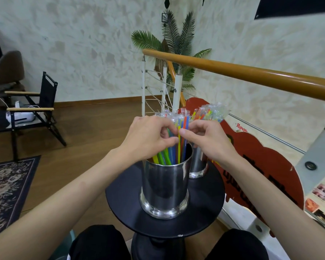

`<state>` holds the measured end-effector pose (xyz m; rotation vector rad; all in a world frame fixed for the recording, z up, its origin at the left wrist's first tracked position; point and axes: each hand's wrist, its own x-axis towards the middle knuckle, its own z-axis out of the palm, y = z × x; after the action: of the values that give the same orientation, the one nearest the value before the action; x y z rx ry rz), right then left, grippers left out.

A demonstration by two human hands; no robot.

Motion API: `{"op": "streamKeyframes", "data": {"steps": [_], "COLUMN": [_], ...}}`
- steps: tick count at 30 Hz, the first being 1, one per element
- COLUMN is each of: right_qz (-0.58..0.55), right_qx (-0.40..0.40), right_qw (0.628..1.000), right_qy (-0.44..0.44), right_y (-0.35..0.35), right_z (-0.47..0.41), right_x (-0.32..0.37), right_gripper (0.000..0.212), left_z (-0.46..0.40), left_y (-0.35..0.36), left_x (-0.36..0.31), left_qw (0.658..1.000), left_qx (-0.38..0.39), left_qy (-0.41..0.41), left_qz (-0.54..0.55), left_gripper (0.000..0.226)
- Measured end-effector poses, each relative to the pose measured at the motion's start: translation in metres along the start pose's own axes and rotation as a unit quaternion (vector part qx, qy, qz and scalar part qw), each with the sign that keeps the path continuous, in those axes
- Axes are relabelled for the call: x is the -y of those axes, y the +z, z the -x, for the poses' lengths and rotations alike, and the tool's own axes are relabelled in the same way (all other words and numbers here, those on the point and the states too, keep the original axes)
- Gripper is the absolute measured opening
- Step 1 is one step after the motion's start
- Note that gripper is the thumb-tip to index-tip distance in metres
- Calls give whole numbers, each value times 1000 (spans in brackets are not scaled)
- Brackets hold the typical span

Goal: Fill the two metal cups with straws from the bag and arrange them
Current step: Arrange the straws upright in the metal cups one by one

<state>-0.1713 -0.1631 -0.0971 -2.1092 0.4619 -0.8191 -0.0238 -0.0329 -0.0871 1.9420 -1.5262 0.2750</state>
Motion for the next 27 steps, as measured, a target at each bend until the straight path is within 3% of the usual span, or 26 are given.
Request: {"op": "streamKeyframes", "data": {"steps": [7, 20, 27], "right_qz": [-8, -54, -22], "right_qx": [-8, 96, 46], "right_qw": [1000, 994, 998], "right_qy": [8, -14, -23], "right_y": [7, 0, 5], "right_z": [0, 7, 8], "right_x": [4, 8, 4], "right_gripper": [20, 14, 19], "left_z": [0, 1, 3], "left_y": [1, 1, 0], "left_x": [-1, 4, 11], "left_qw": [1000, 1000, 1000], "left_qx": [3, -10, -5], "left_qy": [-3, 4, 27], "left_qz": [-14, -9, 0], "left_gripper": [45, 28, 30]}}
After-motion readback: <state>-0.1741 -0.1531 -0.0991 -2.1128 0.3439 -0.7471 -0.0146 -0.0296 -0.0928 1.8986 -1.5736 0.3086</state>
